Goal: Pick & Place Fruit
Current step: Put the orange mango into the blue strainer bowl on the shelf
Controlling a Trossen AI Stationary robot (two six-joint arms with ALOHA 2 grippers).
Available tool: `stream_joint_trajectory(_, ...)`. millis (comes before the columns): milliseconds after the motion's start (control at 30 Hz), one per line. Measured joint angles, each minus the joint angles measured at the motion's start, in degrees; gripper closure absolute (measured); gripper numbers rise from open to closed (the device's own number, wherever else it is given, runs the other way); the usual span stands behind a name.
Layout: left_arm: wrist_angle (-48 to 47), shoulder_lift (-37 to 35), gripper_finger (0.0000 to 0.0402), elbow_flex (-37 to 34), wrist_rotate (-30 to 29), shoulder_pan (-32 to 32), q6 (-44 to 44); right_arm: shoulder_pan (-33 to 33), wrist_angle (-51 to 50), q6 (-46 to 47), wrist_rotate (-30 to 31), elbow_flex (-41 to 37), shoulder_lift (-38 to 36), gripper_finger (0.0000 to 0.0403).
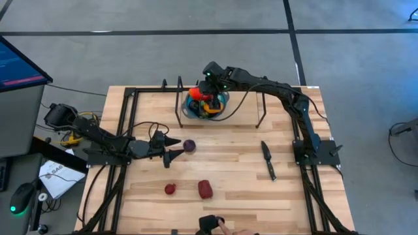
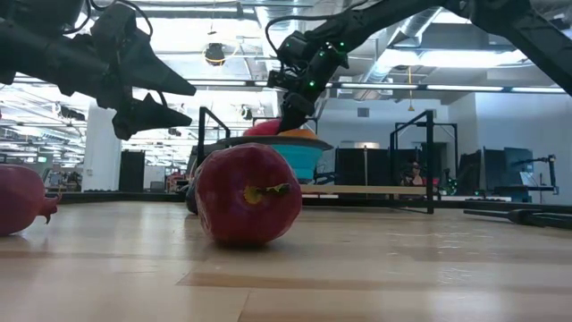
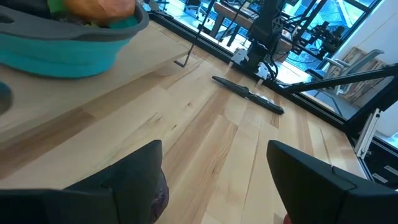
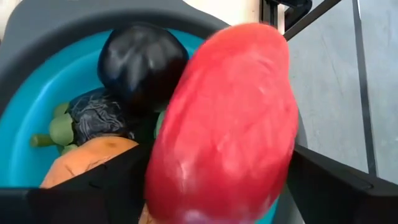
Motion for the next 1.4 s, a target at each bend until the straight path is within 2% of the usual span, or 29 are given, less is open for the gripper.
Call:
stream_joint_trajectory(200, -0.01, 0.00, 0.0117, 0.00, 0.00, 0.00, 0.09, 0.00, -0.31, -1.52, 0.00, 0.00, 0.00, 0.0063)
stream_joint_trajectory(500, -0.02, 0.01, 0.0117, 0.00, -0.20, 0.00, 0.08, 0.06, -4.06, -3.62, 0.22, -0.11, -1.68, 0.0083)
stream_joint_trajectory(1033, 0.00, 0.00, 0.0117, 0.00, -0.55, 0.00, 0.07, 0.48, -6.40, -5.48, 0.44, -0.11, -2.43, 0.0077)
stream_joint_trajectory(1400, 0.00, -0.01, 0.0117, 0.00, -1.53, 0.00, 0.07, 1.06, -6.42, -6.20, 3.50, -0.09, -2.44, 0.0020)
